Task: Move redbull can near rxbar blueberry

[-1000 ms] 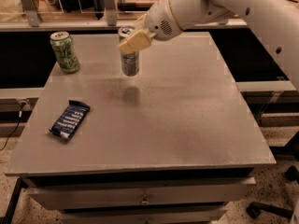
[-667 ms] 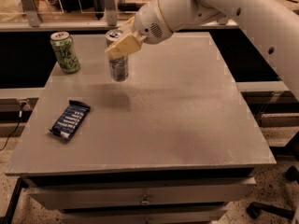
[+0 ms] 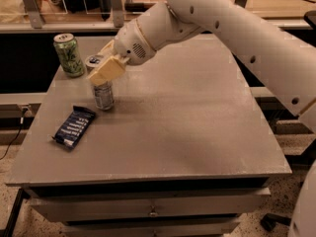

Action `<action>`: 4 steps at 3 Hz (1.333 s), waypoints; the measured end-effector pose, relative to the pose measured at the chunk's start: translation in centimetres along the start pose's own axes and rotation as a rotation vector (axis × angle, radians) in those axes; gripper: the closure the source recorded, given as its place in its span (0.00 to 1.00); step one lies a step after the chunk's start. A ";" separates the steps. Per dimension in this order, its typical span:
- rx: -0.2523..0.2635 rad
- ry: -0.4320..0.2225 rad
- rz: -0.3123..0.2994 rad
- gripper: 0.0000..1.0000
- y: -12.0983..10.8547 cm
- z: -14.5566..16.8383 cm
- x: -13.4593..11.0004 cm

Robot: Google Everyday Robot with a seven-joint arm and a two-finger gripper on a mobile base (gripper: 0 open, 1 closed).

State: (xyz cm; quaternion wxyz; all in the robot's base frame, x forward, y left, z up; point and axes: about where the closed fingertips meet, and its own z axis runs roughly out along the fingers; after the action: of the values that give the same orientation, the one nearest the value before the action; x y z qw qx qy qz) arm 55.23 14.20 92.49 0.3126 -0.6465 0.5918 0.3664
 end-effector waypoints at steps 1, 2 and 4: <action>-0.063 0.014 -0.013 0.82 0.9 2.0 0.0; -0.069 0.015 -0.015 0.58 1.1 2.3 0.0; -0.078 0.016 -0.019 0.04 1.3 2.7 -0.2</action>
Offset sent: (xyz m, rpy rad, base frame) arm -0.0108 0.0150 -0.0103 -0.0141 0.0202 0.0580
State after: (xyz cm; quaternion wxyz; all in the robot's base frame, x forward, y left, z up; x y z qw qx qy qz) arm 53.68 16.43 91.24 0.2857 -0.6666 0.5735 0.3810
